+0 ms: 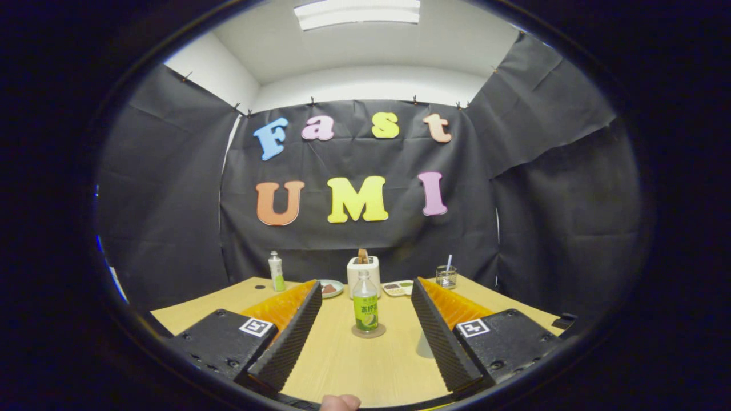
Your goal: Take the bottle from table, then pour the juice into the cup, finally place the bottle on the coaster
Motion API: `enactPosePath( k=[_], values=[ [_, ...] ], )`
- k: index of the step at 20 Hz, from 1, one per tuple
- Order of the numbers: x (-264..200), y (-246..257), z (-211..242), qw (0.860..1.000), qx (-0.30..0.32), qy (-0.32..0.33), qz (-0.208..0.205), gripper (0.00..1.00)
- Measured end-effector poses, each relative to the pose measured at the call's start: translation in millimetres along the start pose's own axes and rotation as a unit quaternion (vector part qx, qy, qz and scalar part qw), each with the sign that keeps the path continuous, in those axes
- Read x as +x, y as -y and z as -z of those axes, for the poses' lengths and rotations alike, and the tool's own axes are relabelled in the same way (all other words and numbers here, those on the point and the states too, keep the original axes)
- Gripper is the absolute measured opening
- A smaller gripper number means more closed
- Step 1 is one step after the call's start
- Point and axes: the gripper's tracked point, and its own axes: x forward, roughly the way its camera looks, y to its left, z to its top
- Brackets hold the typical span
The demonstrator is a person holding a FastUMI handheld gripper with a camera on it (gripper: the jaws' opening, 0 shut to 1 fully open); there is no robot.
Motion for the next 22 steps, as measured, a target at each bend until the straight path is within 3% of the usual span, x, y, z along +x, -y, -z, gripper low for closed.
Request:
enactPosePath(
  k=[22],
  values=[
    [-0.6,-4.2,14.0,1.0,-0.002,-0.02,-0.009,1.0]
  ],
)
